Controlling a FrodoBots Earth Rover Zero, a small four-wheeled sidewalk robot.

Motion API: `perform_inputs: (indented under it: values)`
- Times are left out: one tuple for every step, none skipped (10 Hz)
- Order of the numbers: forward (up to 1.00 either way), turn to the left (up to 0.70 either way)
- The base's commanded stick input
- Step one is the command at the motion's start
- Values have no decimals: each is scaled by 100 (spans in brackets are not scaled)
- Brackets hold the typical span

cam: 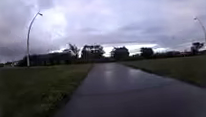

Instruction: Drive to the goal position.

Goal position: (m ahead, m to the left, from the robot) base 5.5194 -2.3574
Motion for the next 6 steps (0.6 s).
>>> perform_inputs:
  values:
    - [70, -15]
    - [70, -27]
    - [70, -27]
    - [70, -8]
    - [70, 0]
    - [70, 0]
